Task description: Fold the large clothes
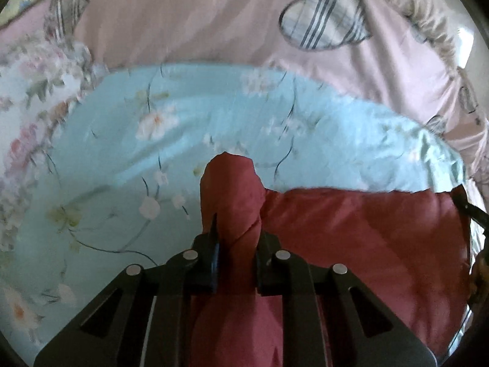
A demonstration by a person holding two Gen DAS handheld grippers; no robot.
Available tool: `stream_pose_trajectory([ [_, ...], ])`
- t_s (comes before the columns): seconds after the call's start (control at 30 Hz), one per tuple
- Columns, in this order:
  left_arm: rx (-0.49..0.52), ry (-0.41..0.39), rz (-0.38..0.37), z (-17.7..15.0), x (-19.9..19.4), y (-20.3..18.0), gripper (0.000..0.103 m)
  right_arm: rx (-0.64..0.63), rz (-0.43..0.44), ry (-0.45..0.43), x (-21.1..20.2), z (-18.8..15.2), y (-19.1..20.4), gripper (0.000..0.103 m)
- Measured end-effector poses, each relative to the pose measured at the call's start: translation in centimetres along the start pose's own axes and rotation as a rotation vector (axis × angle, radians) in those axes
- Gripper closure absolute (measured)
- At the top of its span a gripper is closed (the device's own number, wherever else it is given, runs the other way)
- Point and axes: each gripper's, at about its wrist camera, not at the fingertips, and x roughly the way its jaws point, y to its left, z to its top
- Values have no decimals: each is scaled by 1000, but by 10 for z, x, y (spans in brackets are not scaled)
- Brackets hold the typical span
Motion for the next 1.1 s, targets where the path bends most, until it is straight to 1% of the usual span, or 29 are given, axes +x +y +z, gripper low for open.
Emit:
stream_pose_trajectory([
  [0.07,-14,36,-12,-5,19,4,88,13,-3,21,9,-7,-5,85],
  [0.13,-22,48,-13,-8,28,6,88,10,-10,27,13,-12,-5,85],
  [0.33,-30,56,-19,-11,34,7,85,12,-20,48,20,-13,-5,85],
  [0.4,-46,58,-23,-12,34,10,82,14,-23,57,23,-12,-5,85],
  [0.47,-70,50,-21,-12,32,14,75,20,-29,62,25,-12,-6,82],
  [0.5,-91,45,-21,-13,31,17,73,21,-31,68,26,-12,-6,81],
  [0.53,-105,39,-19,-13,29,20,67,24,-35,70,26,-13,-7,80],
  [0.57,-120,31,-11,-14,26,23,60,33,-48,73,27,-13,-8,74],
  [0.6,-134,23,-4,-14,23,25,57,42,-51,76,28,-13,-10,62],
  [0.7,-181,-15,-4,-15,11,35,49,82,-44,77,25,-13,-18,54],
  [0.73,-195,-31,8,-15,5,38,40,93,-40,71,21,-13,-20,53],
  [0.77,-209,-50,15,-15,-1,41,34,97,-40,63,17,-13,-21,49],
  [0.8,-220,-64,14,-16,-6,43,33,102,-48,47,11,-14,-21,44],
  [0.9,-249,-86,5,-16,-21,48,32,100,-57,-1,-10,-15,-21,37],
  [1.1,-210,-115,1,-28,-49,41,32,79,-25,-59,-47,-23,-18,30],
])
